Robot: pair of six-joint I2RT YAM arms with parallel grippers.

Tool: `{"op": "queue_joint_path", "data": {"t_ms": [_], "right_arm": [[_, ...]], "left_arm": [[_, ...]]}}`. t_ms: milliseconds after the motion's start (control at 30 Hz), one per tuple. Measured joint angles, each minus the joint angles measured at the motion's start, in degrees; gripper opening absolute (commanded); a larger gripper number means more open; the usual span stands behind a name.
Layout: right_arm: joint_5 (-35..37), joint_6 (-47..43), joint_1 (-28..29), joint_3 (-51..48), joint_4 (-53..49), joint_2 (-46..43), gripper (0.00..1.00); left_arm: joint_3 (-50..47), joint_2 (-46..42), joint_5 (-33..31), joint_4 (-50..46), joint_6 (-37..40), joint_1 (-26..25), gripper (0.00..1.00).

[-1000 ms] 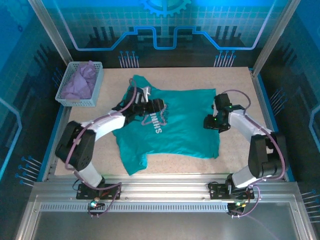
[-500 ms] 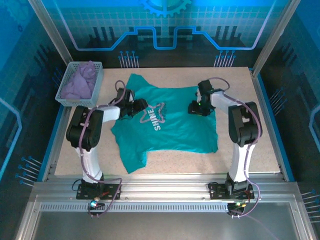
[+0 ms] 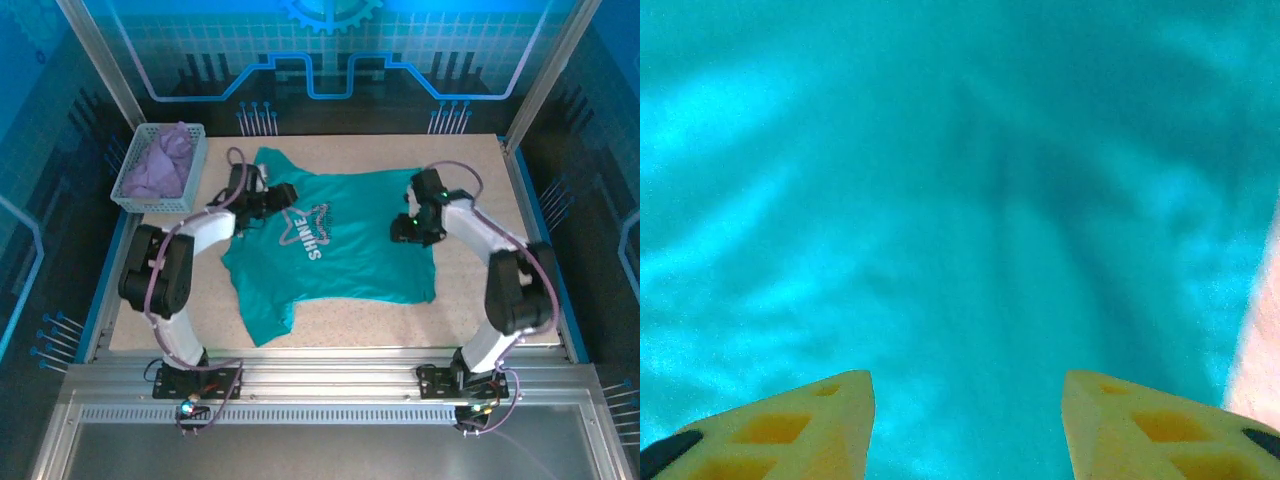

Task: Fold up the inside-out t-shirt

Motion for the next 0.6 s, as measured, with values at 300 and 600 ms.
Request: {"op": "queue_joint_path", "data": {"t_ms": [300,600], "right_arm": [[-6.03,1.07,-13.57,-8.33,2.25,-7.58,0.53],[-9.64,1.51,-15.15,-12.20,3.85,-12.17,0.53]], "left_arm": [[-4.90,-1.68,2.38,5.53,30.47,-33.90,0.59],[2.23,11.21,-3.76,-3.50,45.09,-39.91,0.57]]}}
